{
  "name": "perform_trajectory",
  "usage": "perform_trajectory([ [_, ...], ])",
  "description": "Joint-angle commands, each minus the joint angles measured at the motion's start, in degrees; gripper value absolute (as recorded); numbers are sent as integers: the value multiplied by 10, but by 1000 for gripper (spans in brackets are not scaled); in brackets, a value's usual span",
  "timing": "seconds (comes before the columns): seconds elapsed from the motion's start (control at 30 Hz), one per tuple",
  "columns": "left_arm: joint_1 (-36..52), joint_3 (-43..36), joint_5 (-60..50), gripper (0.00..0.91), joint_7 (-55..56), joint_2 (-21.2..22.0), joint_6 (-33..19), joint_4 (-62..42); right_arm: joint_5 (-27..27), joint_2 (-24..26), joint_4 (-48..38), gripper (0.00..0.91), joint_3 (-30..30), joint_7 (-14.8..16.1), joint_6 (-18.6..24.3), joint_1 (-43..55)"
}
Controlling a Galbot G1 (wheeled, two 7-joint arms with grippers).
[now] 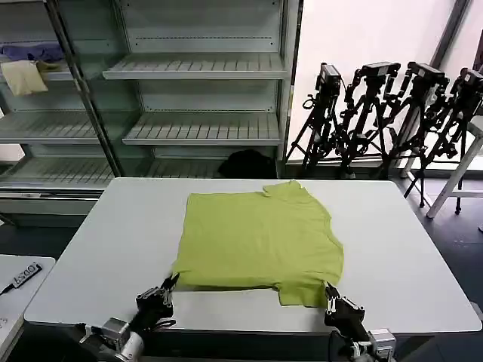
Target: Fold and organize the clothes.
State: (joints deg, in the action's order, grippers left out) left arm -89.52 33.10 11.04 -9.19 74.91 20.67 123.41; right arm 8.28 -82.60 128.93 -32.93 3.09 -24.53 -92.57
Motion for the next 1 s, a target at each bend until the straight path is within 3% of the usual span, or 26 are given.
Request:
perform_trajectory([
  [0.03, 43, 8, 31, 0, 0, 0, 31, 4, -4, -11, -6, 0, -6, 2, -20, 53],
  [0.2, 85, -6, 27, 0, 4, -2, 54, -22, -21, -21, -37, 0, -2, 8, -55, 138],
  [0.53, 149, -30, 16, 0, 29, 2, 93, -67, -50, -24, -114, 0, 20, 7, -79, 242],
  [1.0, 201, -45, -18, 0, 38, 8, 110, -117, -78, -30, -218, 0, 30, 13, -79, 312],
])
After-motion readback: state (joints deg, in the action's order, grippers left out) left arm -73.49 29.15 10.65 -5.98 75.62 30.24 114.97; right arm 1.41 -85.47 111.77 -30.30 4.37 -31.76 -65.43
